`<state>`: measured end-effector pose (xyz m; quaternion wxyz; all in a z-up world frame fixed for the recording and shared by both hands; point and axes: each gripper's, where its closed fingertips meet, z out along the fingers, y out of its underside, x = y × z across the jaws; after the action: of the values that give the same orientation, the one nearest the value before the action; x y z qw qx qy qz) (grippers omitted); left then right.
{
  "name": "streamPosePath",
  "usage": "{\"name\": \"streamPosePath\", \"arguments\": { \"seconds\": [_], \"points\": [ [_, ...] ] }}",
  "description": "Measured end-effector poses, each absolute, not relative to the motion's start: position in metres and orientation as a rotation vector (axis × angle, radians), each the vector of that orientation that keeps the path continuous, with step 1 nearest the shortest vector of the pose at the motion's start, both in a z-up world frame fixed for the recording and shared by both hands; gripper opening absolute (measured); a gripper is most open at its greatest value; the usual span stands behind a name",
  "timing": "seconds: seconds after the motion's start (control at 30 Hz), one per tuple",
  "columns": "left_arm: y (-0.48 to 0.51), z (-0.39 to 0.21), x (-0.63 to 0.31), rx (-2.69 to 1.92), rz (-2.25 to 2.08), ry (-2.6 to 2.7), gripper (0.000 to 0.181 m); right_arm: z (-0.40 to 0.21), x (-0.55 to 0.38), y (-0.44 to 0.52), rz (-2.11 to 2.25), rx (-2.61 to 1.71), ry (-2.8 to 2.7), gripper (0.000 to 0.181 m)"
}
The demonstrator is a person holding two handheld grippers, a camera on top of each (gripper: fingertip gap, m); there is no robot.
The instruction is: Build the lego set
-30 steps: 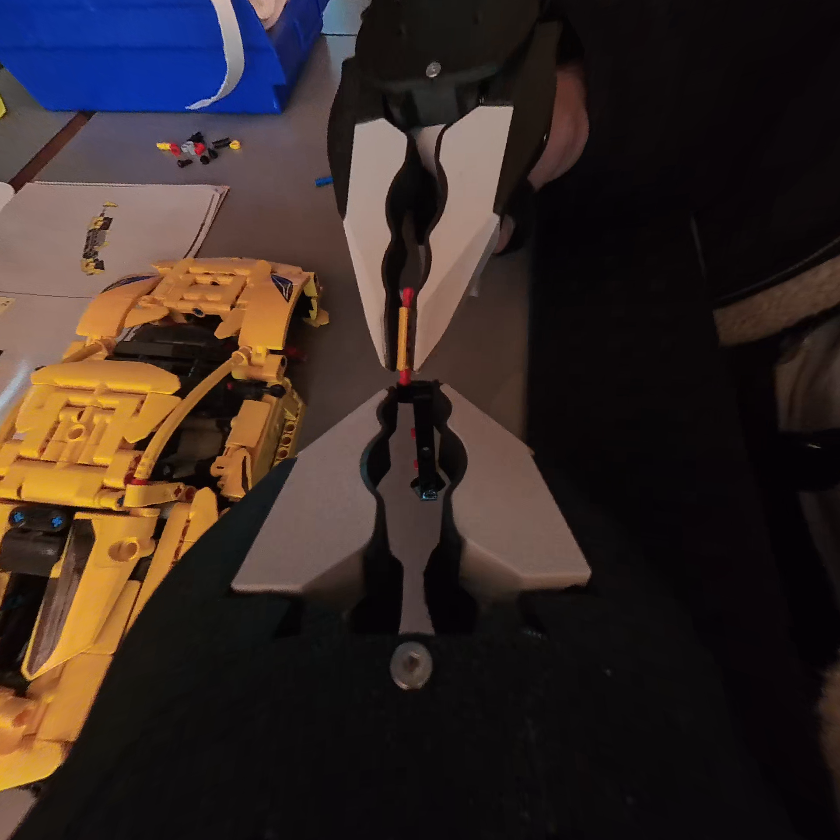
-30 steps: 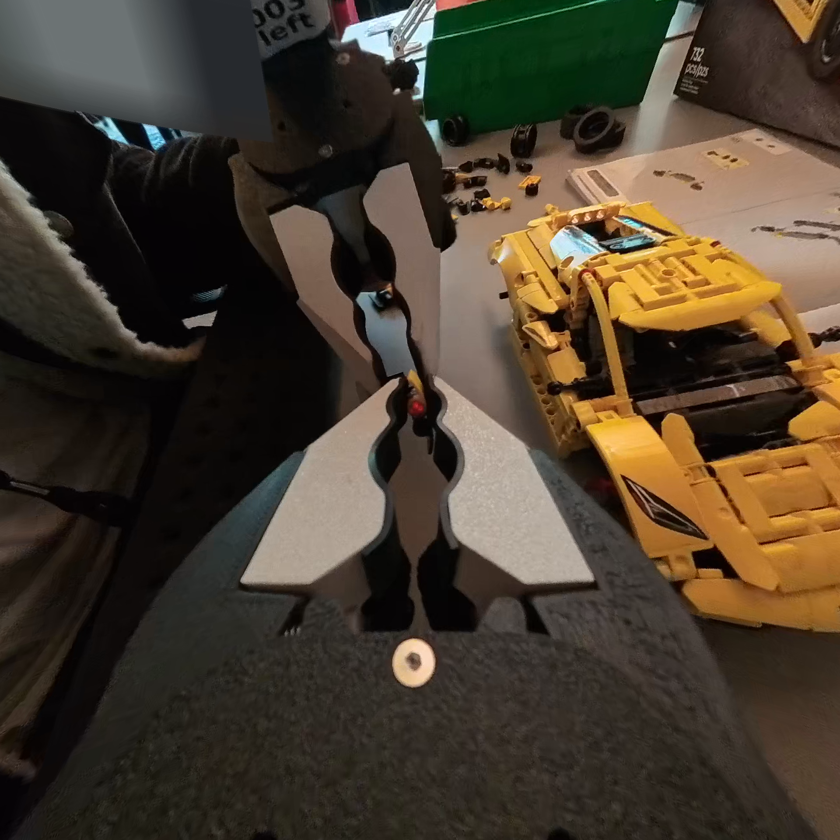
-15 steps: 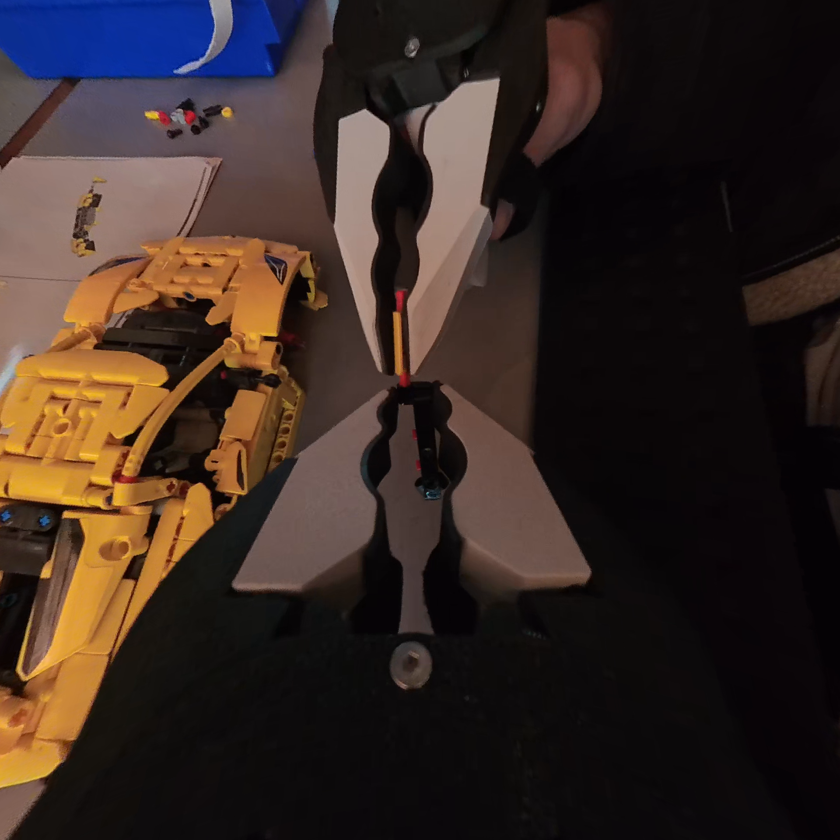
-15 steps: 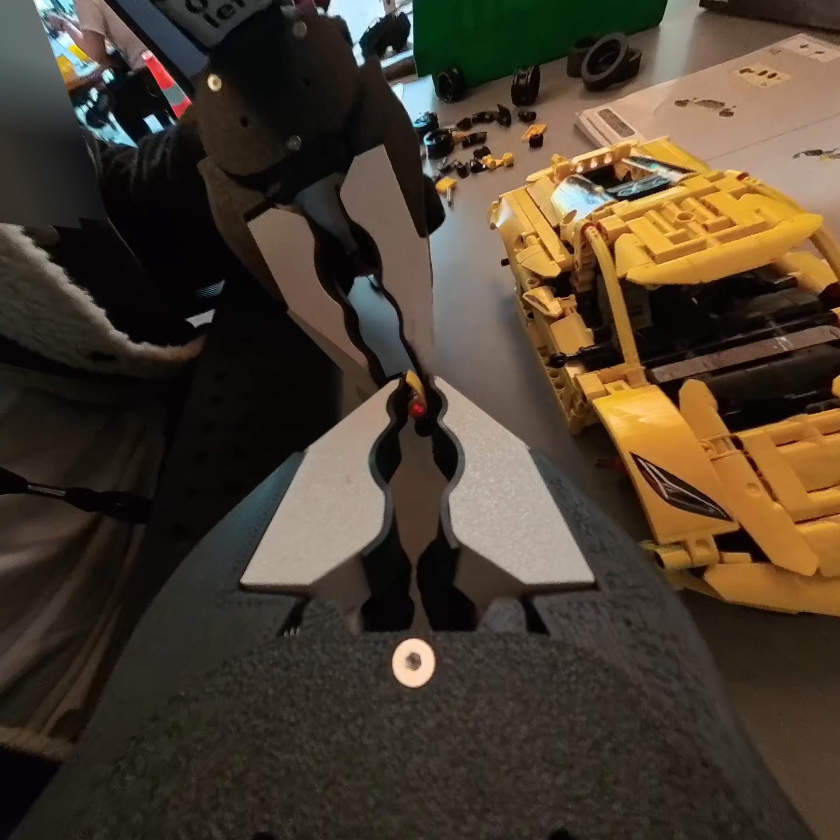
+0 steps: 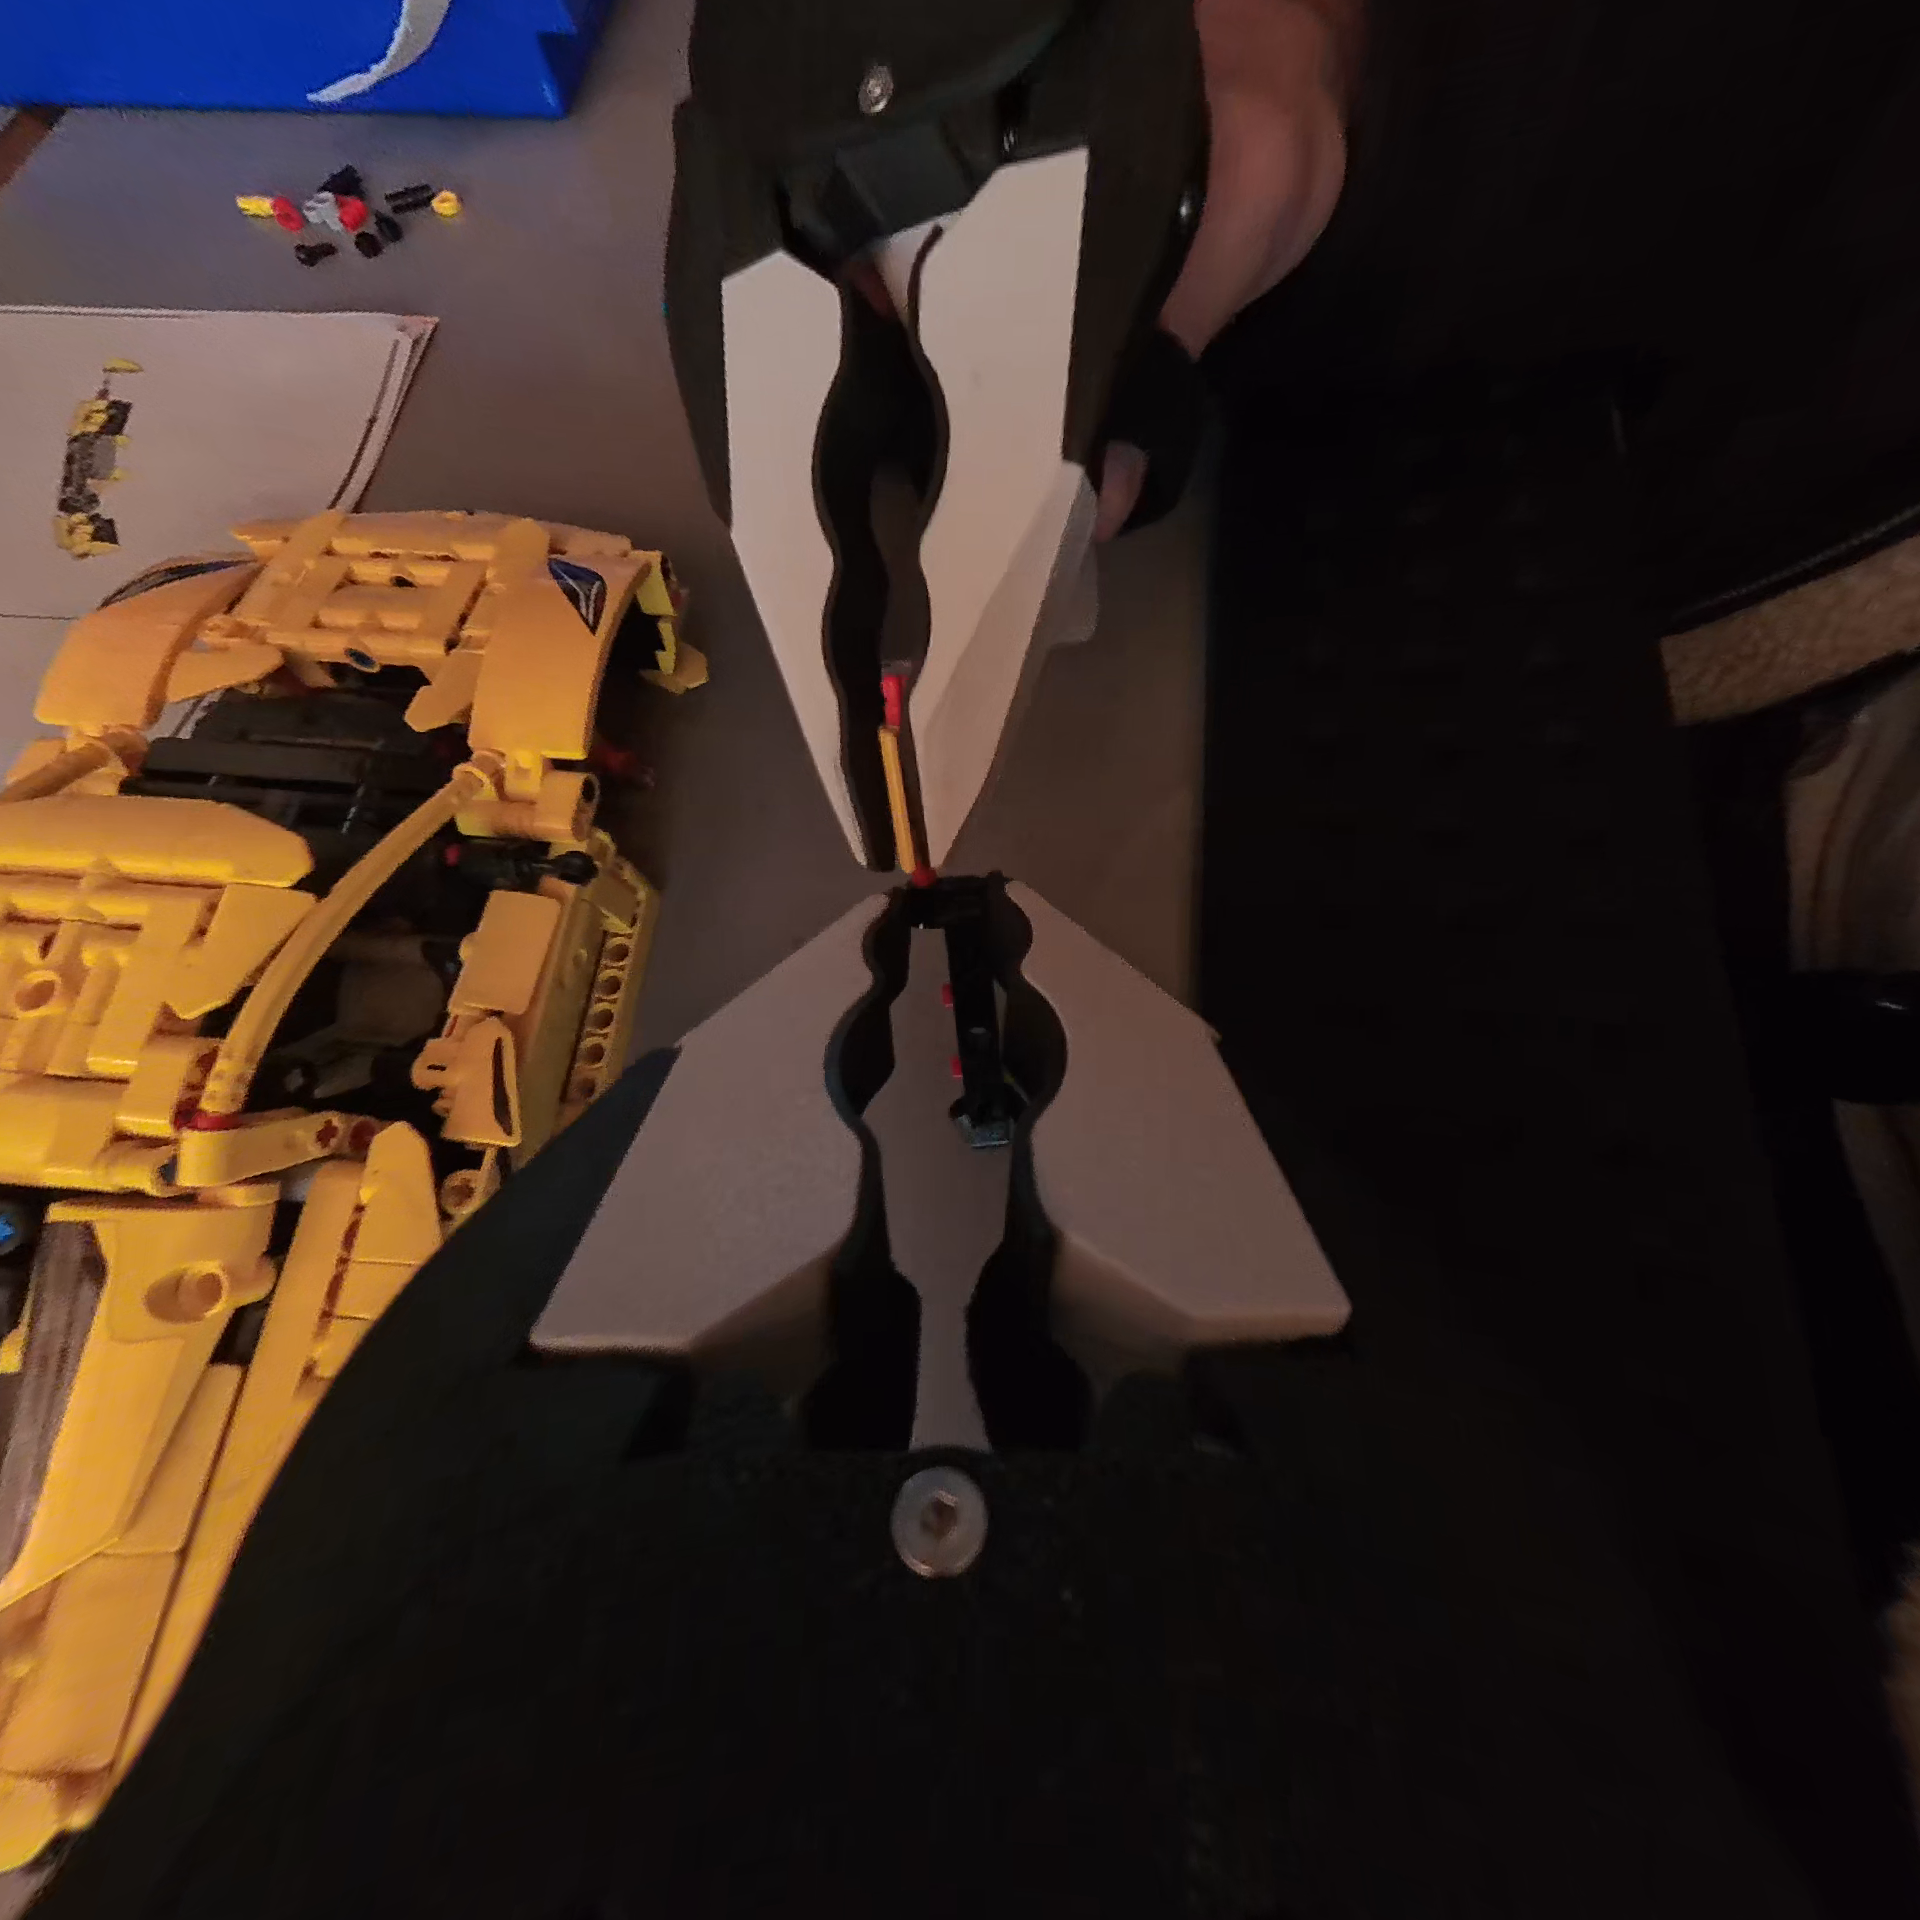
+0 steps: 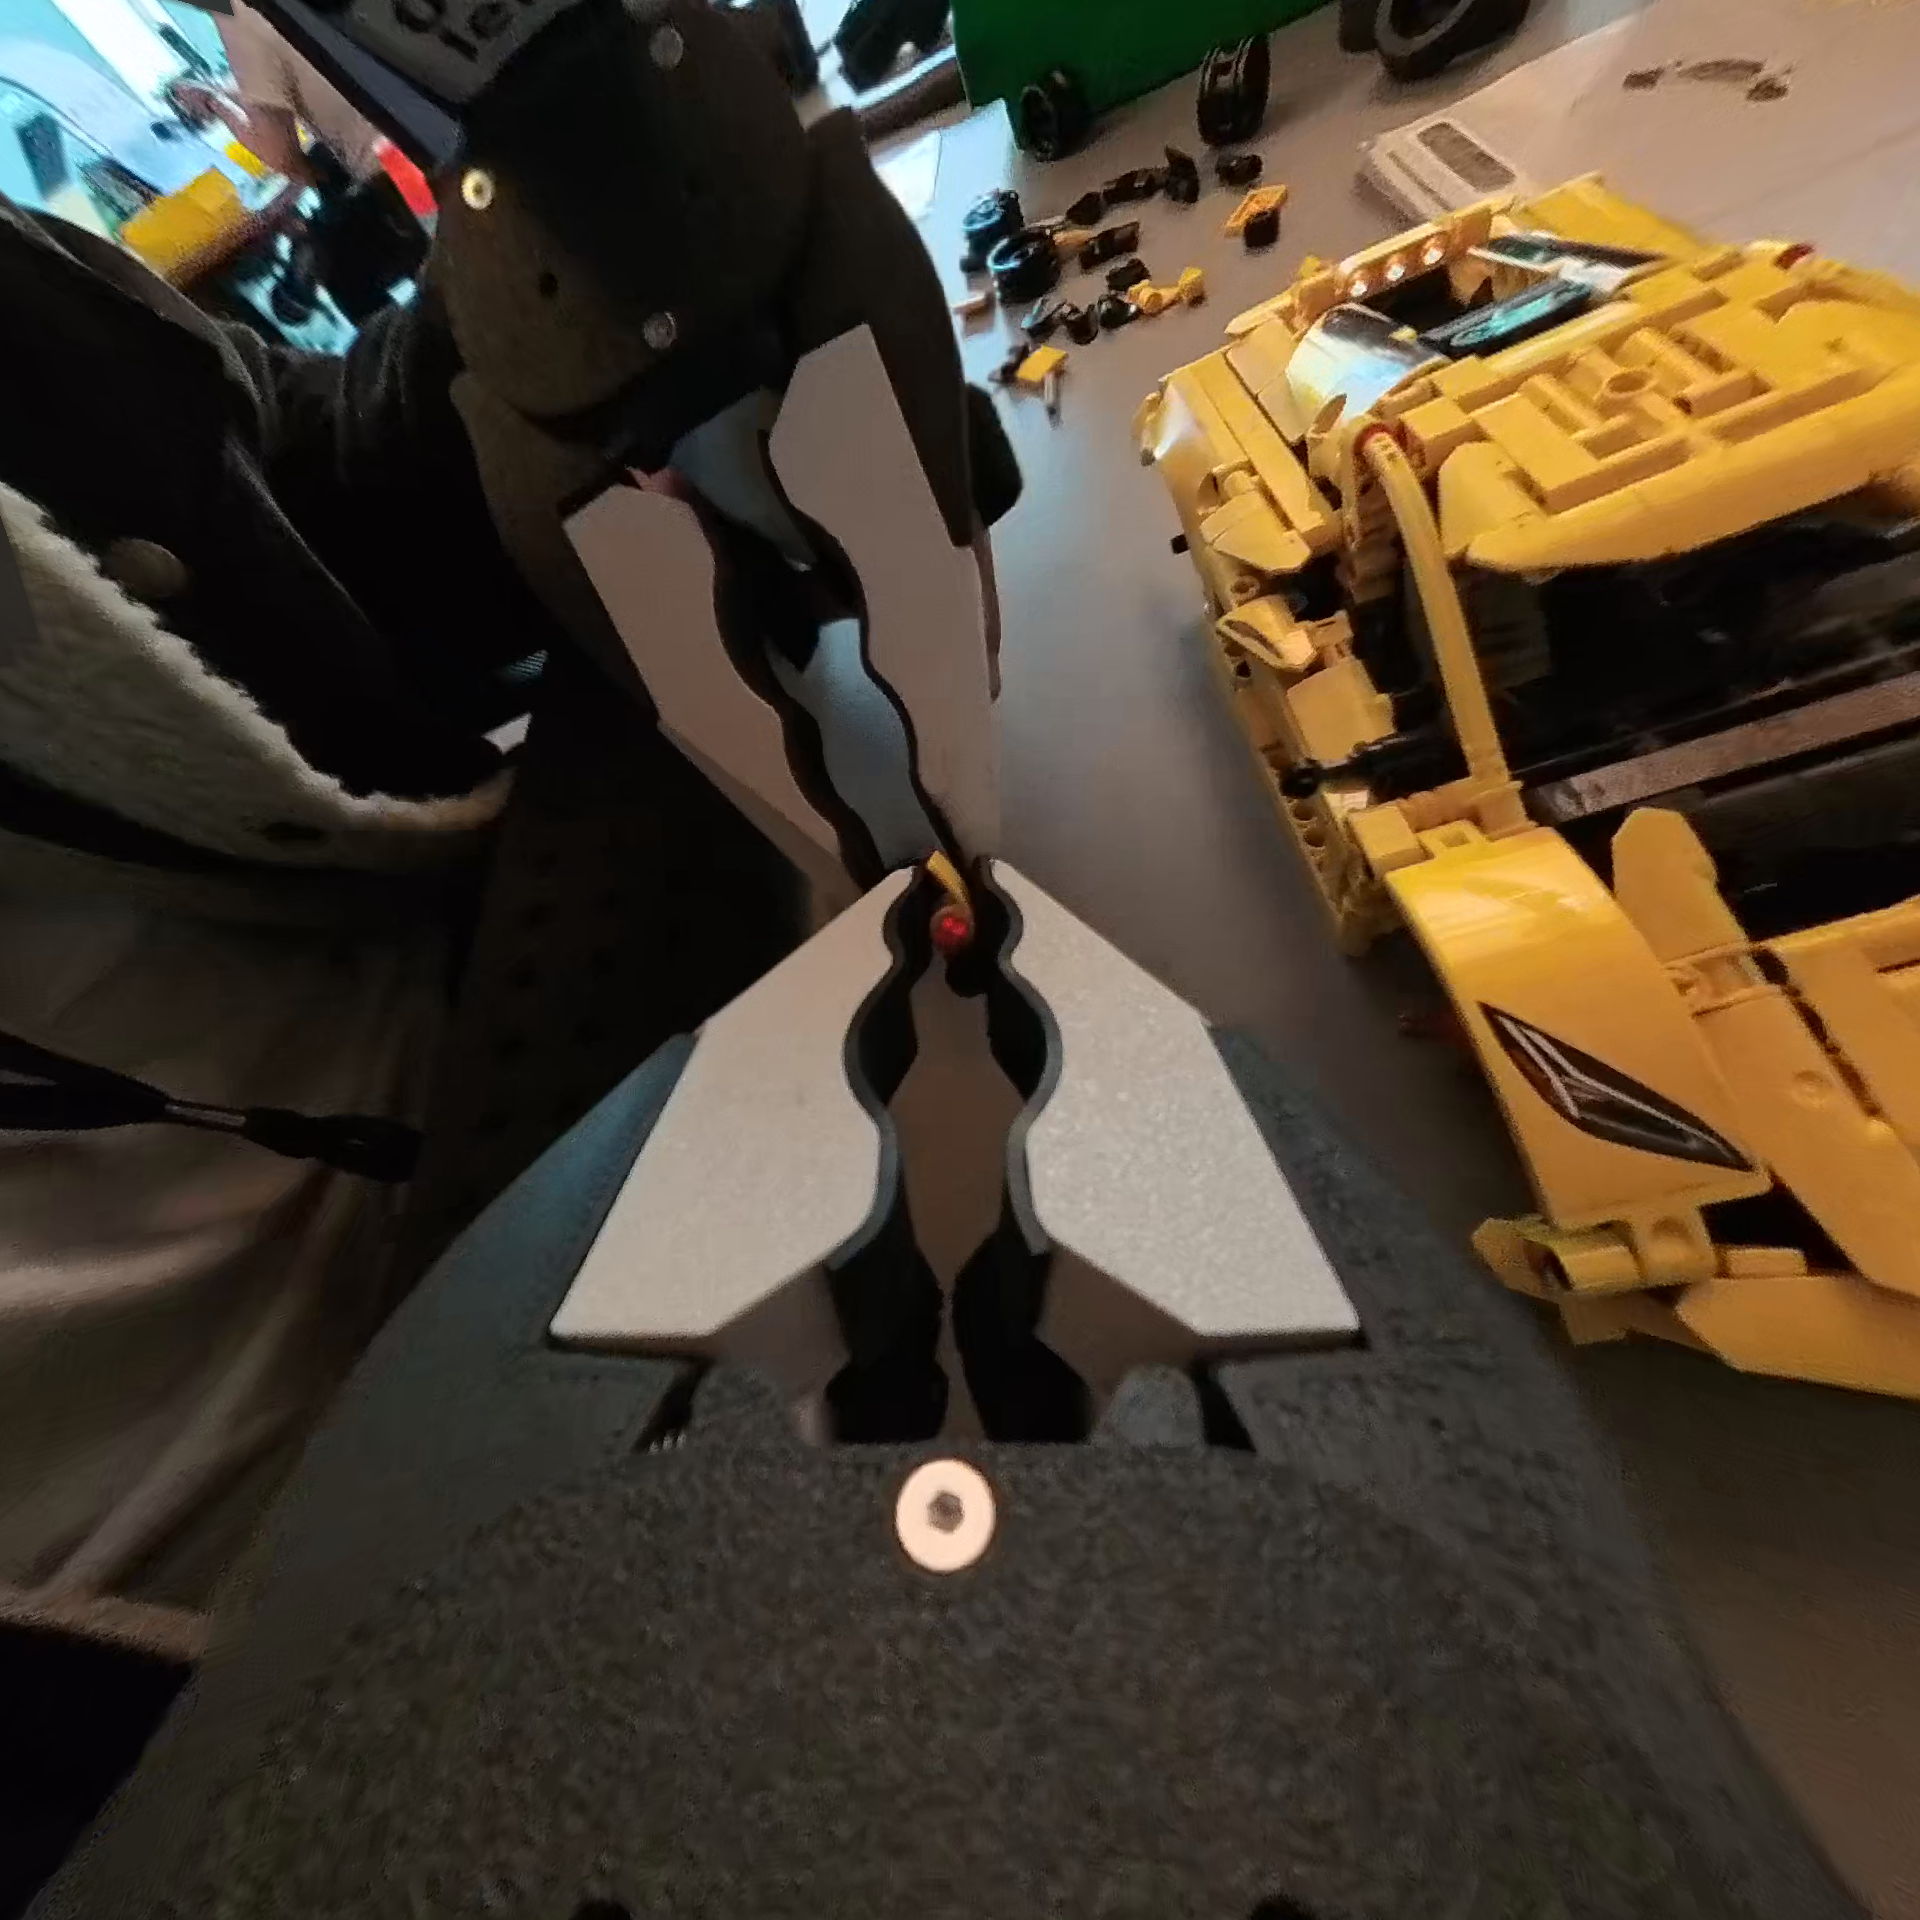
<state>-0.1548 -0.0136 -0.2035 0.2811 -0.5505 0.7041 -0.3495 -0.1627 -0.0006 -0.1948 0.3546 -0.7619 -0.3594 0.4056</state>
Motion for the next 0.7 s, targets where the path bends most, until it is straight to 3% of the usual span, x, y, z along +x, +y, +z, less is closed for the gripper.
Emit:
{"name": "streamPosePath", "arguments": {
  "seconds": [0.27,0.57,0.7],
  "points": [
    [-0.008,-0.181,-0.154,-1.526,-1.251,1.714,0.014,-0.17,-0.162,0.009,1.148,-1.894,-0.804,0.006],
    [-0.012,-0.182,-0.154,-1.506,-1.247,1.725,0.014,-0.168,-0.163,0.006,1.161,-1.88,-0.817,0.007],
    [-0.008,-0.176,-0.156,-1.511,-1.293,1.678,0.014,-0.169,-0.158,0.009,1.124,-1.881,-0.807,0.021]
  ]
}}
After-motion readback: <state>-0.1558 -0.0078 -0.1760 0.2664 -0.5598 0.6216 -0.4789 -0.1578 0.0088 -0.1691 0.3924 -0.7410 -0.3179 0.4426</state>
